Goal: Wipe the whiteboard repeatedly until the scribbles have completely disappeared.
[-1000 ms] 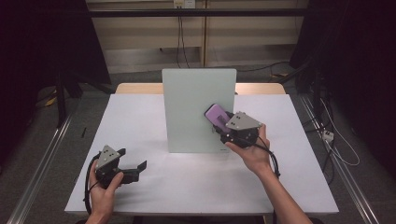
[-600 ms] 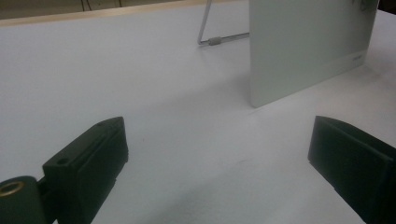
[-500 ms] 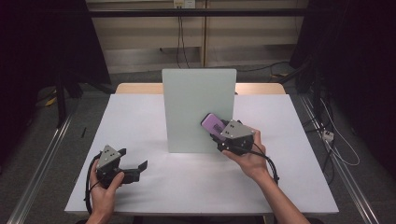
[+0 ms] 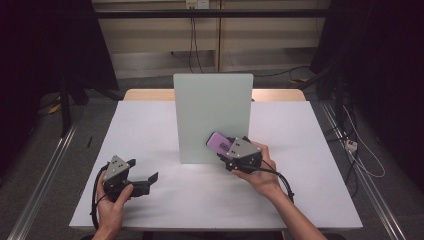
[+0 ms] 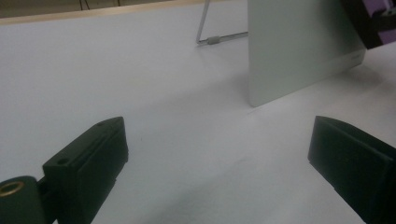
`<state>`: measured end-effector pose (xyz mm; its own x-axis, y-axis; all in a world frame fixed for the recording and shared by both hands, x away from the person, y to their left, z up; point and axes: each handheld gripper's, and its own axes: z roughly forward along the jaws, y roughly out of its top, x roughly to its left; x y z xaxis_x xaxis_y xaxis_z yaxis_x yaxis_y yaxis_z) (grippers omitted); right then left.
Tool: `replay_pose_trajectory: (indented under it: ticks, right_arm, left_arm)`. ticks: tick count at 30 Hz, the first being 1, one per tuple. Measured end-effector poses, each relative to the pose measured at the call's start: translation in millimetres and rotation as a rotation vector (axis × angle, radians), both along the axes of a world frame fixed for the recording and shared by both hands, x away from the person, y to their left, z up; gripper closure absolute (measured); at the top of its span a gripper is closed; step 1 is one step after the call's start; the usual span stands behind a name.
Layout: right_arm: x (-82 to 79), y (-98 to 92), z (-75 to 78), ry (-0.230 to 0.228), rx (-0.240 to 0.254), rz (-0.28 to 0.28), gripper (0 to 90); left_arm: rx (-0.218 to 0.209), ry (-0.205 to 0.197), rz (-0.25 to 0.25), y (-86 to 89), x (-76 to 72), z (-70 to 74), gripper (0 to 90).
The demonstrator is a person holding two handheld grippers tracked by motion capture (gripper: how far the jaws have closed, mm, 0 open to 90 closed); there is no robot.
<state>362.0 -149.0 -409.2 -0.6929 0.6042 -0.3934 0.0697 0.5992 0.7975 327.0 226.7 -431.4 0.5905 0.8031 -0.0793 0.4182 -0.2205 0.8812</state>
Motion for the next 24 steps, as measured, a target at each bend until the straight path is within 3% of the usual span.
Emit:
replay_pose_trajectory:
  ticks: [6, 12, 16, 20, 24]
  right_arm:
    - [5.8, -25.1, 27.5, -0.078, 0.072, -0.085, 41.9]
    - [11.7, -38.9, 49.3, -0.12, 0.083, -0.135, 41.9]
    - [10.2, -32.3, 43.1, -0.118, 0.054, -0.118, 41.9]
    - [6.0, -19.0, 30.8, -0.109, -0.015, -0.089, 41.9]
    - [3.5, -9.4, 18.0, -0.082, -0.019, -0.056, 41.9]
  left_arm:
    - [0.001, 0.0, 0.003, 0.6, 0.2, -0.1, 4.9]
    - [0.013, -0.003, -0.006, -0.5, 0.6, 0.3, 4.8]
    - [0.002, 0.002, 0.002, -0.3, 0.6, -0.1, 4.8]
    - [0.014, -0.002, -0.007, -0.5, 0.3, 0.4, 4.9]
    - [0.003, -0.002, -0.004, -1.9, 0.3, 0.0, 4.8]
